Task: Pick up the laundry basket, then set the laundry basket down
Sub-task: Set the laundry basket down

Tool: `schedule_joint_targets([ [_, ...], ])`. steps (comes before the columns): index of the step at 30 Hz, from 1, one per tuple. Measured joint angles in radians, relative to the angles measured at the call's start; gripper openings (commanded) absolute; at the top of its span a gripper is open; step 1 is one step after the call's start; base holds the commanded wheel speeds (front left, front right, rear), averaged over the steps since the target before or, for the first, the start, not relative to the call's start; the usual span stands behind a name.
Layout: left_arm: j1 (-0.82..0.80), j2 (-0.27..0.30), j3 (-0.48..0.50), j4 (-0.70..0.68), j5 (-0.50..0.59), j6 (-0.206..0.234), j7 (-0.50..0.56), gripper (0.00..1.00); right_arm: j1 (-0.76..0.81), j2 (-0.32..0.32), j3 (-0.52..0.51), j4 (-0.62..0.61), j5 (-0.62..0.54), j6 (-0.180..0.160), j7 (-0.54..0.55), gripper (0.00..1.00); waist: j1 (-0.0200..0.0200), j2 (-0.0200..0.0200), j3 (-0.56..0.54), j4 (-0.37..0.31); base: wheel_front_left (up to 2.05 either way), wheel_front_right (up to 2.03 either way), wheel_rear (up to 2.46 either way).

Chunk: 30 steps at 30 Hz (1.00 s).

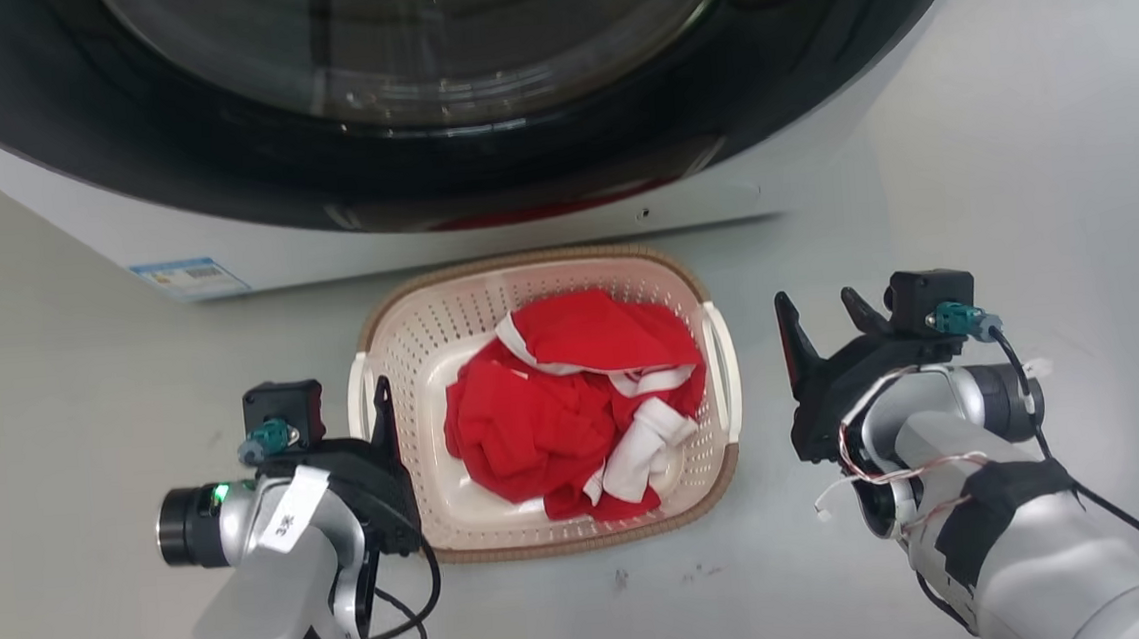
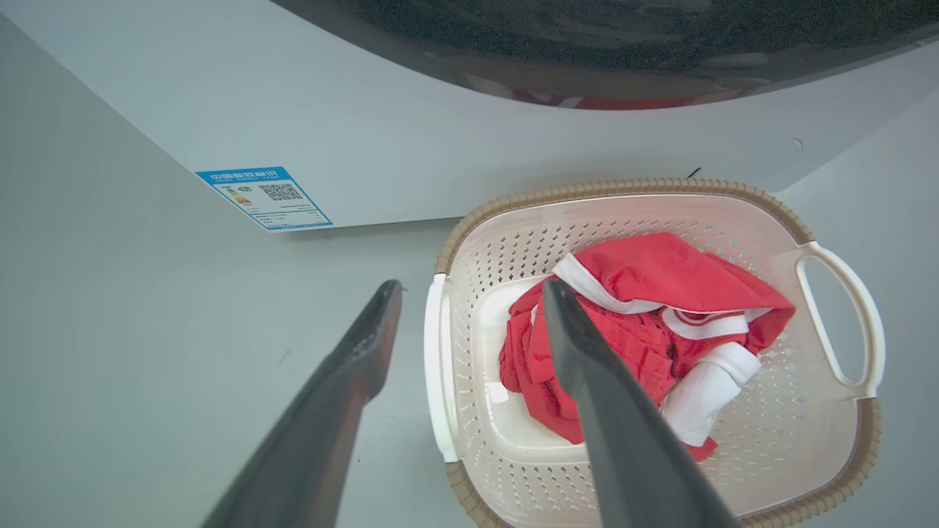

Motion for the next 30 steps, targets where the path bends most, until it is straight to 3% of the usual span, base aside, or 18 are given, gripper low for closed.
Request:
schedule_joint_targets([
  [9,0.176,0.017,0.073,-0.18,0.023,0.01,0.0,1.0,0.142,-0.048,-0.088,-0.127,-0.049,-0.001,0.0,1.0,-0.0001,-0.0001,-0.133,0.0,0.0,0.0,0.0],
  [30,0.692,0.059,0.263,-0.649,0.235,0.019,0.0,1.0,0.672,-0.109,-0.356,-0.545,-0.266,-0.019,0.0,1.0,-0.0001,-0.0002,-0.443,0.031,0.0,0.0,0.0],
])
